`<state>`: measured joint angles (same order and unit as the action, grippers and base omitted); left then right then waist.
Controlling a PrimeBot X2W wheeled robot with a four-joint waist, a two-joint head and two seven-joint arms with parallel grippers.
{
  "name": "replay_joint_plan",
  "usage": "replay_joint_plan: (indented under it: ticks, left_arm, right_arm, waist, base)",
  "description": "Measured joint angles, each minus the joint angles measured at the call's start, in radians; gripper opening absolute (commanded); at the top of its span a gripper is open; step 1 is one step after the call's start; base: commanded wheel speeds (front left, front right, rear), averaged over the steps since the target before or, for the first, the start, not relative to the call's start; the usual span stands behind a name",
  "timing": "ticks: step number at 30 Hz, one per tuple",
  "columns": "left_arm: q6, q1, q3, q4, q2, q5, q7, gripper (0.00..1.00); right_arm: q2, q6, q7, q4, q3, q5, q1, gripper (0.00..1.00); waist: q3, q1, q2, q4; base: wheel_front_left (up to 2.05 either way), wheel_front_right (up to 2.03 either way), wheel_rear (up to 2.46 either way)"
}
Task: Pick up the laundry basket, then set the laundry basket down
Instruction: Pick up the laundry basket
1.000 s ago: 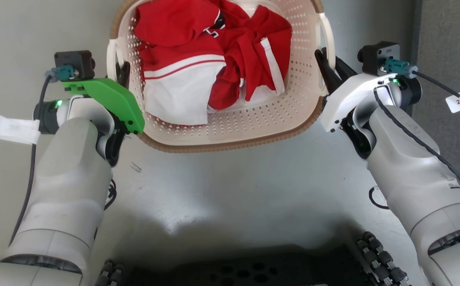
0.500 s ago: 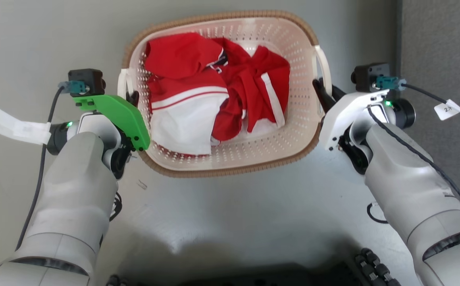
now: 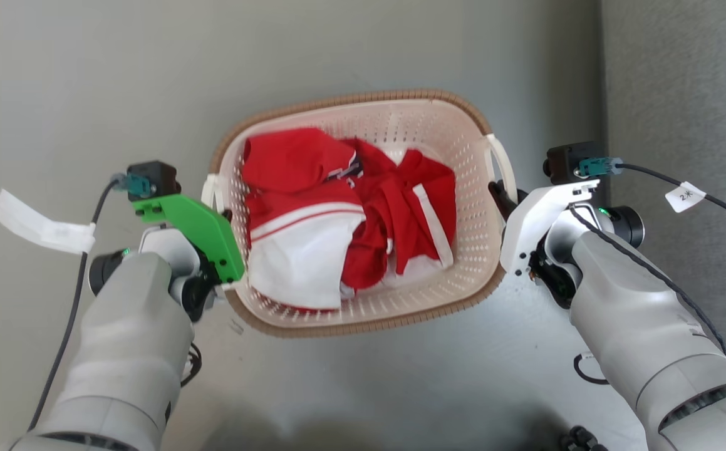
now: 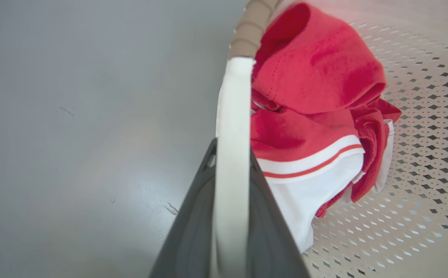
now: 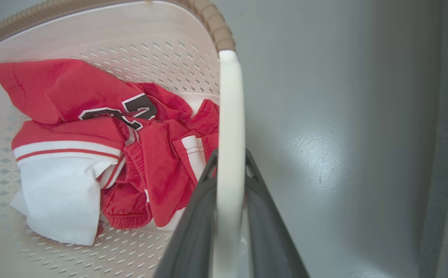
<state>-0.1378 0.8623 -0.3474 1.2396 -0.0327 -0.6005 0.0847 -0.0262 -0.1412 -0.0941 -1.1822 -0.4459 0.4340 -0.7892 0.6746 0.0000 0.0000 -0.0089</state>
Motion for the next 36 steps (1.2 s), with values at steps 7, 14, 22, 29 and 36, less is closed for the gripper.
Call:
replay_joint_plan:
  ticks: [7,14,22,29,36]
  left_arm:
    - [0.000,-0.036,-0.016,-0.003,0.000,-0.024,0.034,0.00]
    - [0.000,-0.074,-0.024,-0.001,0.000,-0.038,0.048,0.00]
    - [0.000,-0.114,-0.032,0.008,0.000,-0.064,0.079,0.00]
    - [0.000,-0.148,-0.039,0.015,0.000,-0.077,0.115,0.00]
    - [0.000,-0.186,-0.040,0.026,0.000,-0.091,0.154,0.00]
  right_arm:
    - [0.004,0.000,0.029,-0.017,-0.008,0.026,0.027,0.00]
    - [0.010,0.000,0.042,-0.024,-0.015,0.054,0.068,0.00]
    - [0.014,-0.004,0.053,-0.028,-0.030,0.071,0.113,0.00]
    - [0.017,-0.004,0.074,-0.033,-0.042,0.099,0.151,0.00]
    - [0.022,-0.004,0.105,-0.036,-0.050,0.131,0.205,0.00]
  waist:
    - [-0.072,0.0000,0.0000,-0.006]
    - [-0.148,0.0000,0.0000,-0.013]
    - [-0.239,0.0000,0.0000,-0.021]
    - [-0.324,0.0000,0.0000,-0.028]
    - [-0.430,0.0000,0.0000,-0.035]
  base:
    - [0.00,0.00,0.00]
    - [0.00,0.00,0.00]
    - [0.00,0.00,0.00]
    - [0.00,0.00,0.00]
    - [0.00,0.00,0.00]
